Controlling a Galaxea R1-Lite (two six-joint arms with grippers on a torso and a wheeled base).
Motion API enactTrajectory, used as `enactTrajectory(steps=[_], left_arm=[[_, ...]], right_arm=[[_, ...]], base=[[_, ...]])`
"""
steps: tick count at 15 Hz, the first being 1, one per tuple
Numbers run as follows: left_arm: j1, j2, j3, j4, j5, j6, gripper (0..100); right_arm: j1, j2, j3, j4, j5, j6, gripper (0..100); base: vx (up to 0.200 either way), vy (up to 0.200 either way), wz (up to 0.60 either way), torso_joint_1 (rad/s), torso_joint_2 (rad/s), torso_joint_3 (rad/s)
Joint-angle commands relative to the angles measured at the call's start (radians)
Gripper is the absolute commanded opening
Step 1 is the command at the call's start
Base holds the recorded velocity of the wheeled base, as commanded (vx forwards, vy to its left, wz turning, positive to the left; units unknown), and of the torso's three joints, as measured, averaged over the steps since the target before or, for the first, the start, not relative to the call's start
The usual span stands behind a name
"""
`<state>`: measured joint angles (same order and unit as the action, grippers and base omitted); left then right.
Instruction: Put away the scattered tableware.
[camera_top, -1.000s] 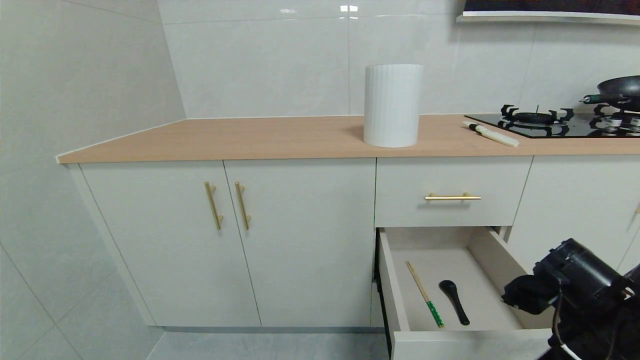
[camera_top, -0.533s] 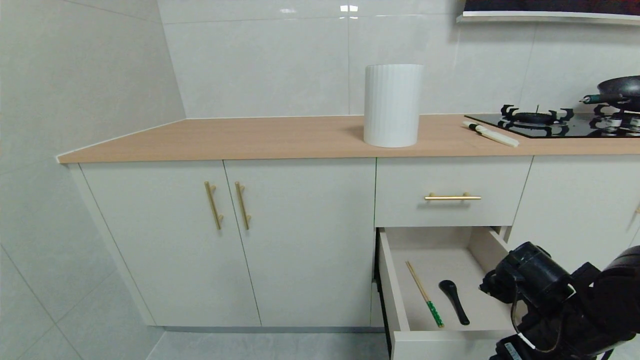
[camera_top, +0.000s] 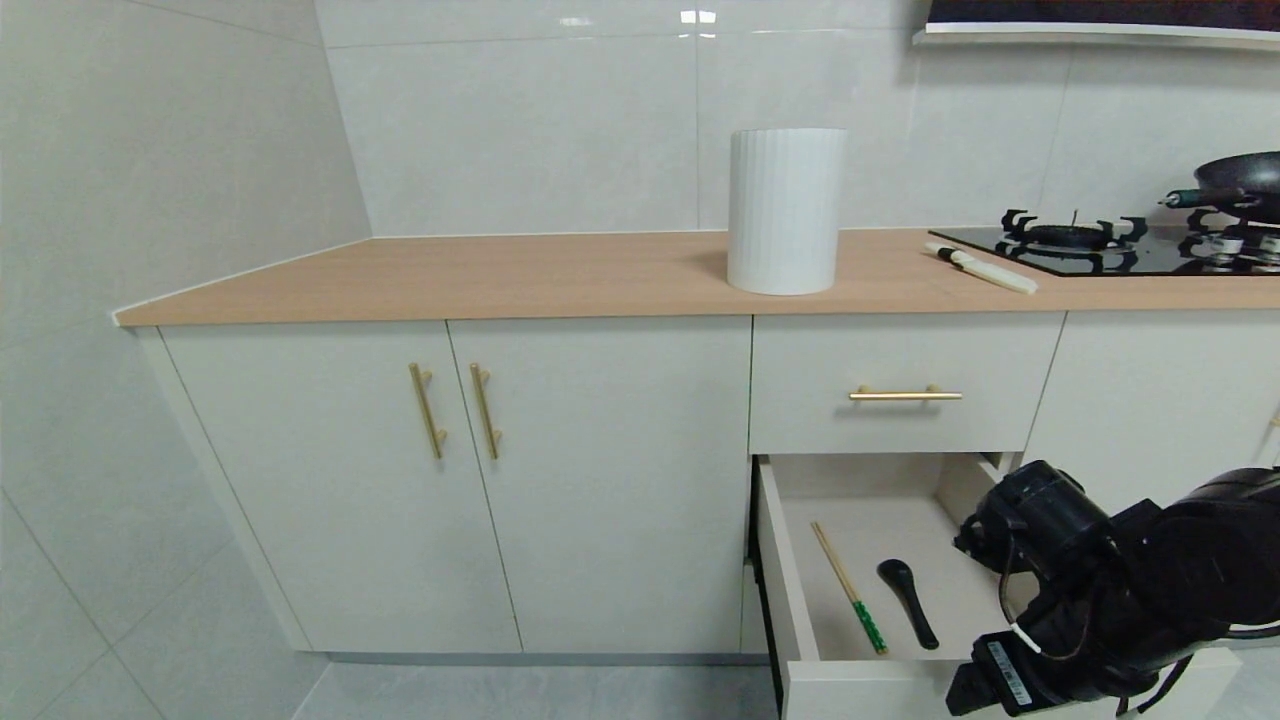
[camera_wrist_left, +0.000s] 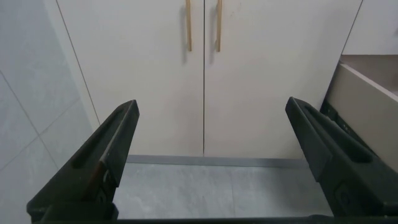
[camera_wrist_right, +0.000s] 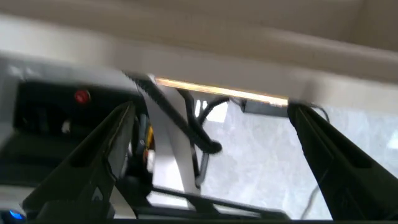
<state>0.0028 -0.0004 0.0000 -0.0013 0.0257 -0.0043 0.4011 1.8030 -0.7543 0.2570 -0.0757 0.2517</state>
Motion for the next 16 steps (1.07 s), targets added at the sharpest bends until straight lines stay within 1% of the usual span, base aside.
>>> enactTrajectory(steps=[1, 3, 6, 10, 13, 16], left_arm=[[0.000, 0.000, 0.000, 0.000, 0.000, 0.000, 100], [0.000, 0.000, 0.000, 0.000, 0.000, 0.000, 100], [0.000, 0.000, 0.000, 0.000, 0.000, -0.002, 100], [0.000, 0.000, 0.000, 0.000, 0.000, 0.000, 100], [0.000, 0.000, 0.000, 0.000, 0.000, -0.002, 100], [0.000, 0.000, 0.000, 0.000, 0.000, -0.002, 100]], right_arm=[[-0.005, 0.024, -0.004, -0.016, -0.001, 0.000, 100], [-0.022, 0.055, -0.008, -0.050, -0.002, 0.000, 100], [-0.022, 0.111, -0.054, -0.107, -0.004, -0.002, 100], [-0.024, 0.223, -0.171, -0.110, -0.006, -0.002, 100], [-0.047, 0.279, -0.275, -0.110, -0.029, -0.002, 100], [-0.077, 0.368, -0.378, -0.113, -0.029, -0.003, 100]], base=[[0.000, 0.000, 0.00, 0.000, 0.00, 0.000], [0.000, 0.000, 0.00, 0.000, 0.00, 0.000], [0.000, 0.000, 0.00, 0.000, 0.00, 0.000], [0.000, 0.000, 0.00, 0.000, 0.00, 0.000], [0.000, 0.000, 0.00, 0.000, 0.00, 0.000], [0.000, 0.000, 0.00, 0.000, 0.00, 0.000]])
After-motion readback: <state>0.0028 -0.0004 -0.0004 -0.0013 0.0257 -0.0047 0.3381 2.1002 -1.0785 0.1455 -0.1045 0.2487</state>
